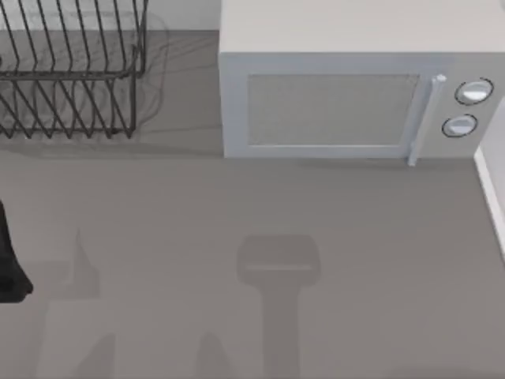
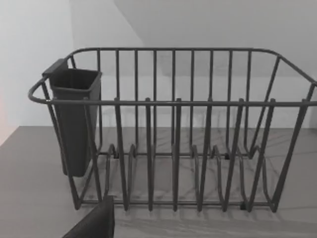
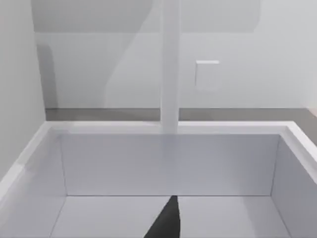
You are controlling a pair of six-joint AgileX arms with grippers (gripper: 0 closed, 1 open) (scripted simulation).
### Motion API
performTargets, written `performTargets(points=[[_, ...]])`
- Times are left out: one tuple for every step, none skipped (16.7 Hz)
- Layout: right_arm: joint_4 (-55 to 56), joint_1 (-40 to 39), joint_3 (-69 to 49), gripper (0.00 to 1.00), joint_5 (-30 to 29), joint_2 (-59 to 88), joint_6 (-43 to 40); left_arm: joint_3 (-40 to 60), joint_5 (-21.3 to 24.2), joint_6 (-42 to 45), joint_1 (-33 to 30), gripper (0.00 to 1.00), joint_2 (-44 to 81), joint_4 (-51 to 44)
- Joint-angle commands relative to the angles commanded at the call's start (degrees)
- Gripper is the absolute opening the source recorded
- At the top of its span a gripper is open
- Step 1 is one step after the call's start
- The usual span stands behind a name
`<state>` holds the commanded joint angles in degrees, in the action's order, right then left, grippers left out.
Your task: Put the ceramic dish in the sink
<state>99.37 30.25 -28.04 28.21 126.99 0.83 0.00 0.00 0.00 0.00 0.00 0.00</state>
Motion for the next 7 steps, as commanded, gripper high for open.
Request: performTargets(points=[[0.0,0.0,0.0,0.98,0.0,0.0,0.0,0.0,0.0,0.0,0.0,1.0,0.0,0.0],[0.0,0.0,0.0,1.0,0.0,0.0,0.0,0.0,0.0,0.0,0.0,1.0,0.0,0.0],[0.0,0.0,0.0,1.0,0.0,0.0,0.0,0.0,0.0,0.0,0.0,1.0,0.0,0.0],[0.0,0.0,0.0,1.0,0.0,0.0,0.0,0.0,0.0,0.0,0.0,1.0,0.0,0.0],[0.0,0.0,0.0,1.0,0.0,0.0,0.0,0.0,0.0,0.0,0.0,1.0,0.0,0.0],[0.0,0.0,0.0,1.0,0.0,0.0,0.0,0.0,0.0,0.0,0.0,1.0,0.0,0.0],[0.0,0.0,0.0,1.0,0.0,0.0,0.0,0.0,0.0,0.0,0.0,1.0,0.0,0.0]])
